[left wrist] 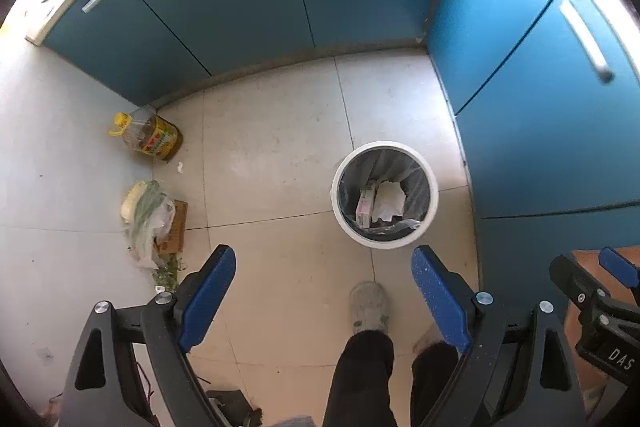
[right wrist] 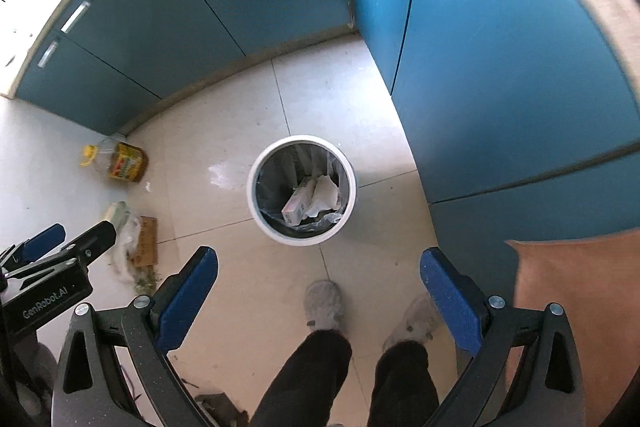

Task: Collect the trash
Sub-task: 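Raise both tools from the bin back toward the counter, then grasp the green pepper with the right tool while the left grasps the white sachet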

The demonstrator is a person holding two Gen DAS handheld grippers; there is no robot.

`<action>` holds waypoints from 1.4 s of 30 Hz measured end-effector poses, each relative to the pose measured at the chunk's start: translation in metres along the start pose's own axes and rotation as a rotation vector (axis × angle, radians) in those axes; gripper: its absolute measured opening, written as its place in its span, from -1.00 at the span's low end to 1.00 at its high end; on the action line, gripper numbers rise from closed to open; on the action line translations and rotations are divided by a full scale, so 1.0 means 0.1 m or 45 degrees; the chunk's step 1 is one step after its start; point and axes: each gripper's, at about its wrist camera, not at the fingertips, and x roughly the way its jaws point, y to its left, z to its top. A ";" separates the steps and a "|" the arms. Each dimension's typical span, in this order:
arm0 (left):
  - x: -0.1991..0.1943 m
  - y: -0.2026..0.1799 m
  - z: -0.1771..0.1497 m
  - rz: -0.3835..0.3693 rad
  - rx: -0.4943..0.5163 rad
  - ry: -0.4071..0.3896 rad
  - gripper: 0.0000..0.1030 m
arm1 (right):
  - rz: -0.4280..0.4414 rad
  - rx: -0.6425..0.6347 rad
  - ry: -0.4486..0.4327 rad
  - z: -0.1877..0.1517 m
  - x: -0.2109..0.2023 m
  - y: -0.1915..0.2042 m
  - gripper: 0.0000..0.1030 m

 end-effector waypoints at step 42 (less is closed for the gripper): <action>-1.29 -5.47 -0.23 -0.176 1.028 -0.052 0.72 | -0.243 1.216 -0.285 -1.57 -2.37 -5.62 0.99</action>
